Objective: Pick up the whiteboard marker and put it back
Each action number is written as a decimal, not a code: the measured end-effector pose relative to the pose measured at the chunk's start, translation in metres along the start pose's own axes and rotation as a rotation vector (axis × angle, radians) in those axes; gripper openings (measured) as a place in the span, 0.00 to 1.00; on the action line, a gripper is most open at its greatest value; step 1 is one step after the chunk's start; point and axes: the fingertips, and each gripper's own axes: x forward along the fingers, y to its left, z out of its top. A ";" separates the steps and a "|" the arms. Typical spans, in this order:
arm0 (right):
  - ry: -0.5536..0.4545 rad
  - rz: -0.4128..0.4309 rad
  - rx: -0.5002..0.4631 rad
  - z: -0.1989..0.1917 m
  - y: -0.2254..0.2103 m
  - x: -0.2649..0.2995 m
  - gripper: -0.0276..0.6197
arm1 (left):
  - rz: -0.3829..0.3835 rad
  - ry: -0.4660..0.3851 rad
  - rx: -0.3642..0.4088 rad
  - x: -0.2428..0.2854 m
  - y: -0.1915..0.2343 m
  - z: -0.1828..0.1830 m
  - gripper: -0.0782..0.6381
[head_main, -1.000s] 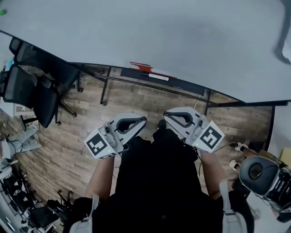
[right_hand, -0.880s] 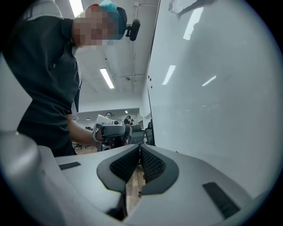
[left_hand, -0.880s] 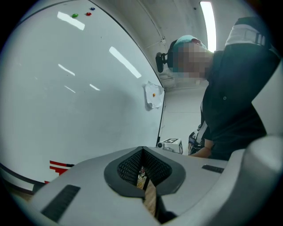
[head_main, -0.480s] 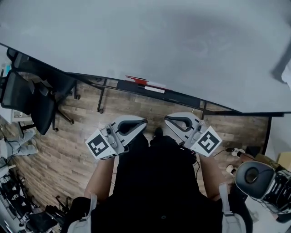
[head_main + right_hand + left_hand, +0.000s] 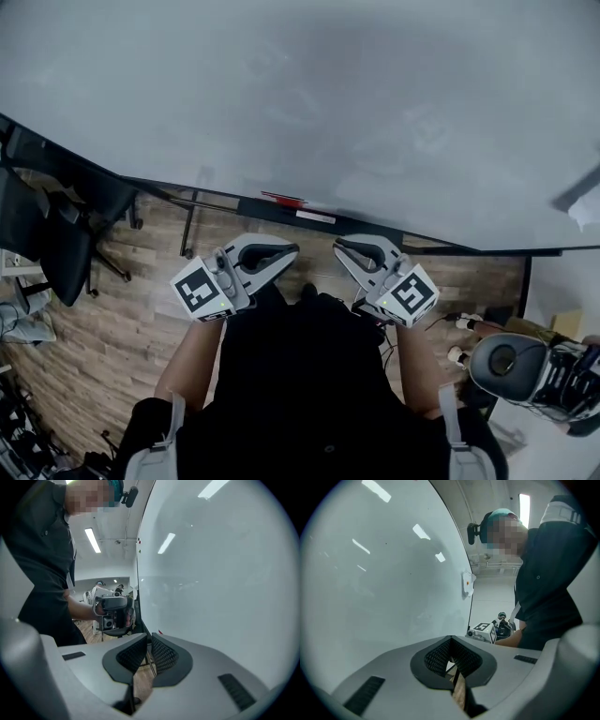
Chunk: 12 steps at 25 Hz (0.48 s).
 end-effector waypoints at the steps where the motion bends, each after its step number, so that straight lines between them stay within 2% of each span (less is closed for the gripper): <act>1: 0.006 0.000 -0.001 0.000 0.000 0.002 0.08 | -0.002 0.005 0.007 0.000 0.003 0.000 0.13; 7: 0.062 -0.047 -0.062 -0.009 -0.003 0.012 0.08 | 0.011 0.063 0.025 0.001 0.012 -0.014 0.13; 12: 0.150 -0.066 -0.136 -0.018 -0.007 0.031 0.08 | 0.024 0.091 0.006 -0.009 0.021 -0.023 0.13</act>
